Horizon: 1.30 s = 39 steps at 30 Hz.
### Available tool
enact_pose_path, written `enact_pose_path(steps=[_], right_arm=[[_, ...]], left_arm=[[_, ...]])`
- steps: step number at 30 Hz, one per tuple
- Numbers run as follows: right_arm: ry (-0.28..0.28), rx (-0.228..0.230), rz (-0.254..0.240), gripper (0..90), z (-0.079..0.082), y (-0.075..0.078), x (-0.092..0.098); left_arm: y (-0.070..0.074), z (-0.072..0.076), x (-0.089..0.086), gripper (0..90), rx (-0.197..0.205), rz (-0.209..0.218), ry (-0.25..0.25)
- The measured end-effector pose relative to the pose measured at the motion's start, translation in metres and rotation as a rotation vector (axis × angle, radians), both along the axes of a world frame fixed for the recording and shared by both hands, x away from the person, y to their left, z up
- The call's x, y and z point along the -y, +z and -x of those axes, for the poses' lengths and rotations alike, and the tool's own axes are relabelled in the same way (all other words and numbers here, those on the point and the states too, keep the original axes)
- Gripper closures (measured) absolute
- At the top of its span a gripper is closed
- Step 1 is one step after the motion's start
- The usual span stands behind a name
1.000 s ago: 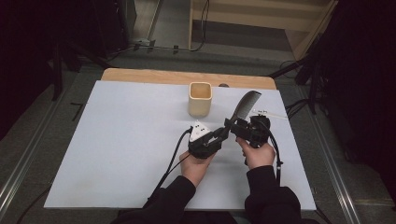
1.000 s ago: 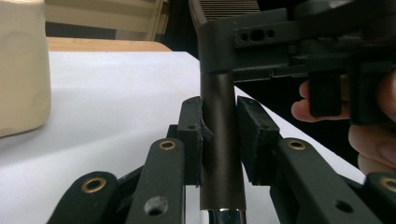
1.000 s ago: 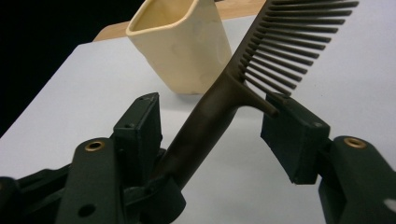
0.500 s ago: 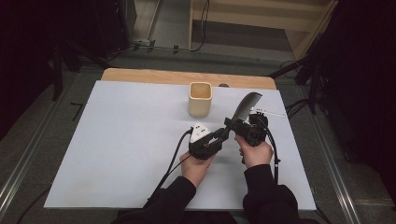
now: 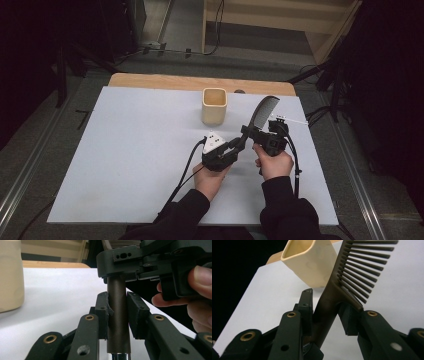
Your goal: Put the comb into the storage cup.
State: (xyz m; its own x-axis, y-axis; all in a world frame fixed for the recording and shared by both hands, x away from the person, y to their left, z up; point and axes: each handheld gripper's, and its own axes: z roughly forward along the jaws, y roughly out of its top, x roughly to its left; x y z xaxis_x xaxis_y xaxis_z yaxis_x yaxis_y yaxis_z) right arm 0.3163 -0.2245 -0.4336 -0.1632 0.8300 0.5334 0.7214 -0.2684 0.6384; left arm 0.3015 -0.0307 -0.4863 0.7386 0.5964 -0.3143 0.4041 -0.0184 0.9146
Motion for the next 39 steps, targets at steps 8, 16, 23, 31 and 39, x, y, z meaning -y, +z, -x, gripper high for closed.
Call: enact_pose_path(steps=[8,16,23,31,39], right_arm=[[0.005,-0.006,-0.019,67.5,0.0005,0.0008,0.0006],[0.015,-0.013,-0.035,68.4,-0.0004,0.0003,0.0015],[0.021,-0.018,-0.048,68.8,-0.0005,0.0007,0.002],[0.021,-0.021,-0.051,69.3,-0.0006,0.0004,0.0021],[0.016,-0.021,-0.041,69.8,-0.0007,0.0003,0.0037]], left_arm=[[-0.001,-0.0013,-0.0003,72.5,-0.021,0.003,-0.012],[-0.0017,-0.0021,-0.0003,72.4,-0.029,0.005,-0.017],[-0.0007,-0.0009,-0.0004,72.3,-0.021,-0.01,-0.013],[0.0002,-0.0014,-0.0002,71.5,-0.033,-0.017,-0.018],[0.0022,-0.0014,-0.0004,65.8,-0.046,-0.027,-0.028]])
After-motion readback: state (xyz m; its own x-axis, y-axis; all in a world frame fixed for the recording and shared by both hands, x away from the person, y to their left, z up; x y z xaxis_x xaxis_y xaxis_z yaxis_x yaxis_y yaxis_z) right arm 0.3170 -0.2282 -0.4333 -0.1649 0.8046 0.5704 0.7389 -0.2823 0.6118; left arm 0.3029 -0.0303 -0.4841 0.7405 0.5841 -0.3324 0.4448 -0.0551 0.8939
